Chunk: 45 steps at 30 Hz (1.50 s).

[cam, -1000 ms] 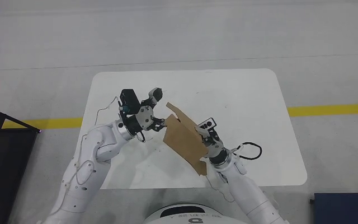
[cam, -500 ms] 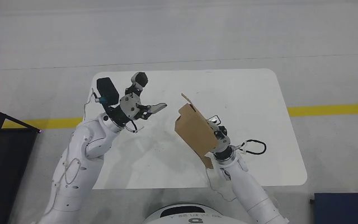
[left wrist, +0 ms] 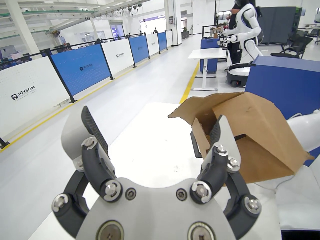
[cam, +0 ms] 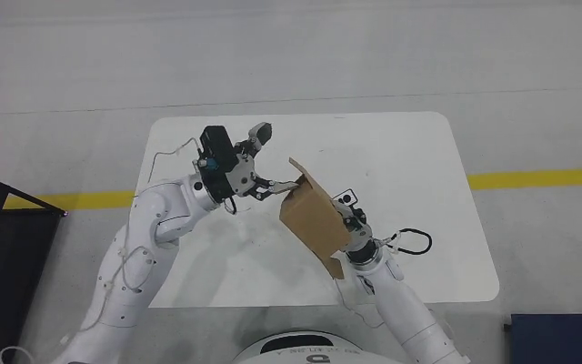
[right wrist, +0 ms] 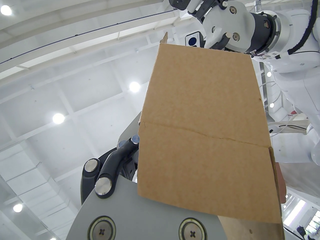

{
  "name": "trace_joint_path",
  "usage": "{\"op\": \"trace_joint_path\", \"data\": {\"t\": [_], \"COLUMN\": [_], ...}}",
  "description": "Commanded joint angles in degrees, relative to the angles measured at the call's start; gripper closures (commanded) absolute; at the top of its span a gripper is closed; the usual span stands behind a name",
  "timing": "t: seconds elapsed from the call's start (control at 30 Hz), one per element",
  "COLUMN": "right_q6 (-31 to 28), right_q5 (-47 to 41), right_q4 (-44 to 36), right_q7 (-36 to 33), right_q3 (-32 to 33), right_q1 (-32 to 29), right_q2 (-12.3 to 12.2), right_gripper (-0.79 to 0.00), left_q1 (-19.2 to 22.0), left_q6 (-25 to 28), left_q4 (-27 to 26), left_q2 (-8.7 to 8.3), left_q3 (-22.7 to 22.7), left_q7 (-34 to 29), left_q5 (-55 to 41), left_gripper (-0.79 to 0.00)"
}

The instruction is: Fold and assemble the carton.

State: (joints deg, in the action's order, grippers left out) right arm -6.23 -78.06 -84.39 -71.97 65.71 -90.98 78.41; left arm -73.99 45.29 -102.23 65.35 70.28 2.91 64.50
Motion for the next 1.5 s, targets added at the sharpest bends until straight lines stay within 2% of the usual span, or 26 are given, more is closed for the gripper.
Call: {"op": "trace_joint_path", "data": {"t": [0.0, 0.1, 0.23, 0.47, 0.53, 0.63, 0.77, 0.83, 0.93, 1.0, 1.13, 1.3, 1.43, 1.47], "right_q6": [0.0, -0.3, -1.8, -1.8, -2.0, -3.0, -2.7, -2.7, -2.2, -1.5, -1.2, -0.8, -0.6, -0.5], "right_q5": [0.2, 0.5, 1.3, 1.3, 1.6, 4.2, 5.2, 5.3, 4.9, 4.6, 5.9, 5.5, 5.4, 5.5], "right_q4": [-0.2, -0.4, -0.5, -0.5, -0.5, -1.5, -1.9, -2.2, -3.0, -3.7, -5.0, -5.9, -5.7, -5.6], "right_q7": [0.1, 0.6, 1.3, 1.3, 1.6, 0.2, -1.8, -2.0, -1.8, -2.1, -1.9, -1.6, -1.6, -1.5], "right_q3": [0.1, 0.1, 0.8, 0.8, 1.0, 2.7, 5.7, 6.7, 7.5, 7.6, 7.7, 7.2, 6.4, 6.2], "right_q1": [-0.3, -0.6, -0.6, -0.6, -0.5, -0.6, -1.7, -2.4, -3.6, -4.3, -5.4, -6.3, -6.6, -6.5], "right_q2": [0.0, 0.0, 0.0, 0.0, -0.1, -0.5, -1.1, -1.3, -1.5, -1.6, -1.7, -1.7, -1.7, -1.6], "right_gripper": [0.000, 0.000, 0.000, 0.000, 0.000, 0.000, 0.000, 0.000, 0.000, 0.000, 0.000, 0.000, 0.000, 0.000], "left_q1": [0.2, 0.2, -0.2, -0.3, -1.2, -2.7, -3.8, -3.3, -1.7, -0.2, 3.6, 9.0, 12.5, 13.3], "left_q6": [0.8, 0.3, -2.2, -2.7, -4.4, -5.7, -3.5, -0.9, 8.6, 12.7, 12.7, 12.7, 12.7, 12.7], "left_q4": [0.5, 0.8, -0.5, -0.7, -0.6, 0.2, 0.8, 0.2, -0.7, -0.6, -1.2, 1.2, 2.6, 3.2], "left_q2": [0.05, 0.10, -0.12, -0.13, -0.33, -0.56, -1.00, -1.34, -1.70, -1.78, -1.98, -2.07, -2.25, -2.33], "left_q3": [-0.9, -1.1, 1.2, 1.3, 2.6, 5.3, 7.7, 8.5, 7.7, 6.9, 3.3, 0.2, -3.8, -4.8], "left_q7": [0.3, 1.5, 3.7, 3.5, 2.1, 1.5, -1.5, -3.4, -1.6, 0.0, 3.0, 6.1, 9.3, 9.7], "left_q5": [0.5, 0.6, 2.9, 3.0, 3.5, -0.9, -6.1, -5.2, -3.5, -0.5, 7.5, 15.6, 18.9, 19.7], "left_gripper": [-0.785, -0.785, -0.785, -0.785, -0.785, -0.785, -0.785, -0.785, -0.785, -0.785, -0.785, -0.785, -0.585, -0.563]}}
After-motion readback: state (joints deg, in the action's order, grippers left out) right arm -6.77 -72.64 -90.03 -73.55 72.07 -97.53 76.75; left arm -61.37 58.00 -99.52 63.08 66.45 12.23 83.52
